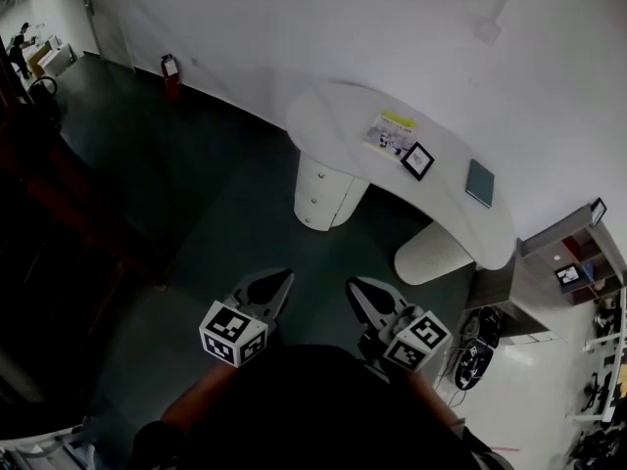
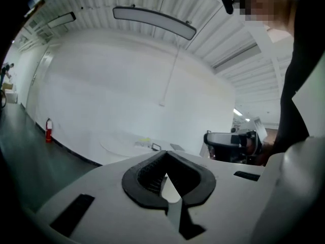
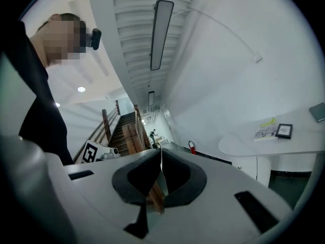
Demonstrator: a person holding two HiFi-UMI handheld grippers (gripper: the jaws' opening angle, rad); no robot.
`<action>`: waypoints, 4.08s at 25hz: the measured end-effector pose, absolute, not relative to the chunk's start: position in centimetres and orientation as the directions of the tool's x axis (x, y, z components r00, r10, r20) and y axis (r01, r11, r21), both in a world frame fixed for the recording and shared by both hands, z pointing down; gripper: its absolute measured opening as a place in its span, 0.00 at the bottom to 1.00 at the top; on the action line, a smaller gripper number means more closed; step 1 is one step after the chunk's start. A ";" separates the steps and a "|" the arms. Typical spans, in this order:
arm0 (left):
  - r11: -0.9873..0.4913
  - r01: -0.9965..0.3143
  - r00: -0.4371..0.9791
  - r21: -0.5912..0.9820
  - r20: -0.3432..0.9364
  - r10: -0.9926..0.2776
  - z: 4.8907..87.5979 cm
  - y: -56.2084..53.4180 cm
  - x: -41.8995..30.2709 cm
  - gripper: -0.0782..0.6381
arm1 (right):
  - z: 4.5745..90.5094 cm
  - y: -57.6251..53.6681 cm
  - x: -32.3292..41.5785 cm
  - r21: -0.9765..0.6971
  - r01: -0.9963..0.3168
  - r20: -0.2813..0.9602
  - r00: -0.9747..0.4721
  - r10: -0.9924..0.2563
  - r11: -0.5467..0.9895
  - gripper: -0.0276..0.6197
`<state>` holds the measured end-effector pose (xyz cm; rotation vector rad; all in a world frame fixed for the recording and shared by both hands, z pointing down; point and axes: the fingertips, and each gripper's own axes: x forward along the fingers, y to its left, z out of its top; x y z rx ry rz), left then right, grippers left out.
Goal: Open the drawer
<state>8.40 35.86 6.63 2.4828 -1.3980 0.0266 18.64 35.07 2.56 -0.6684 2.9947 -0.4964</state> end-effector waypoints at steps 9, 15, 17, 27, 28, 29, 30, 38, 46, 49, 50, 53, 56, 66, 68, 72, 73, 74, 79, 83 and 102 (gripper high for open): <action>-0.534 -0.808 0.582 0.249 0.195 -0.789 6.4 23.1 -0.1 0.12 | 3.4 24.2 8.5 -0.336 -0.412 0.074 -0.908 -0.412 0.847 0.07; -0.542 -0.794 0.602 0.277 0.228 -0.765 8.4 15.0 -1.2 0.12 | 5.5 16.9 6.1 -0.385 -0.387 0.070 -0.917 -0.392 0.838 0.07; -0.538 -0.796 0.600 0.276 0.244 -0.762 9.0 11.5 -1.5 0.12 | 5.9 13.8 5.8 -0.332 -0.368 0.078 -0.928 -0.363 0.869 0.07; -0.525 -0.797 0.598 0.299 0.268 -0.756 8.5 -1.4 -4.9 0.12 | 3.5 -0.5 2.3 -0.333 -0.359 0.031 -0.928 -0.371 0.872 0.07; -0.530 -0.787 0.610 0.317 0.261 -0.749 8.5 -2.0 -5.4 0.12 | 3.4 -1.0 1.9 -0.345 -0.369 0.031 -0.924 -0.382 0.863 0.07; -0.543 -0.775 0.624 0.322 0.255 -0.739 8.4 -2.4 -5.8 0.12 | 3.4 -1.3 1.4 -0.356 -0.380 0.037 -0.919 -0.393 0.854 0.07; -0.558 -0.766 0.636 0.318 0.255 -0.728 8.4 -2.7 -6.3 0.12 | 3.6 -1.6 0.9 -0.365 -0.396 0.049 -0.912 -0.408 0.842 0.07; -0.623 -0.705 0.707 0.338 0.270 -0.654 11.0 -4.0 -13.0 0.12 | 6.2 -1.7 -4.3 -0.395 -0.521 0.123 -0.846 -0.518 0.757 0.07; -0.665 -0.671 0.741 0.328 0.250 -0.624 11.4 -4.8 -13.9 0.12 | 6.4 -2.5 -3.8 -0.440 -0.596 0.109 -0.778 -0.619 0.672 0.07; -0.673 -0.678 0.735 0.296 0.242 -0.633 11.4 -5.0 -14.1 0.12 | 7.2 -2.5 -3.9 -0.362 -0.585 0.117 -0.801 -0.587 0.726 0.07; -0.671 -0.683 0.730 0.289 0.237 -0.640 11.4 -5.2 -14.2 0.12 | 7.4 -2.8 -3.9 -0.354 -0.583 0.116 -0.804 -0.584 0.732 0.07; -0.666 -0.679 0.733 0.308 0.235 -0.638 12.6 -5.4 -13.9 0.12 | 8.1 -3.5 -3.7 -0.376 -0.597 0.121 -0.790 -0.601 0.709 0.07; -0.703 -0.633 0.774 0.325 0.264 -0.575 14.8 -4.6 -12.5 0.12 | 9.9 -3.0 -3.8 -0.387 -0.597 0.149 -0.792 -0.592 0.703 0.07; -0.674 -0.619 0.786 0.405 0.322 -0.528 24.4 -5.6 -10.5 0.12 | 24.4 -2.0 -5.2 -0.545 -0.520 0.347 -0.854 -0.387 0.657 0.07; -0.652 -0.640 0.769 0.407 0.326 -0.551 26.1 -6.3 -10.6 0.12 | 26.0 -3.7 -5.1 -0.528 -0.513 0.328 -0.858 -0.395 0.677 0.07; -0.673 -0.650 0.758 0.352 0.360 -0.544 29.5 -6.1 -9.6 0.12 | 28.3 -4.7 -3.7 -0.492 -0.514 0.263 -0.857 -0.443 0.702 0.07; -0.682 -0.652 0.755 0.331 0.367 -0.543 30.4 -6.4 -9.2 0.12 | 29.1 -5.1 -3.1 -0.479 -0.519 0.248 -0.854 -0.458 0.708 0.07; -0.689 -0.653 0.753 0.315 0.374 -0.542 31.5 -6.7 -8.6 0.12 | 30.0 -5.4 -2.5 -0.465 -0.525 0.233 -0.849 -0.474 0.713 0.07; -0.712 -0.646 0.751 0.276 0.398 -0.527 36.6 -6.5 -6.1 0.12 | 35.9 -5.5 1.1 -0.390 -0.593 0.232 -0.803 -0.549 0.704 0.07; -0.756 -0.613 0.770 0.230 0.391 -0.504 40.9 -7.3 -4.0 0.12 | 40.3 -7.0 3.3 -0.323 -0.640 0.232 -0.768 -0.597 0.697 0.07; -0.894 -0.448 0.837 -0.027 0.338 -0.430 48.7 -16.6 4.9 0.16 | 48.1 -15.8 7.7 -0.103 -0.705 0.248 -0.702 -0.668 0.702 0.07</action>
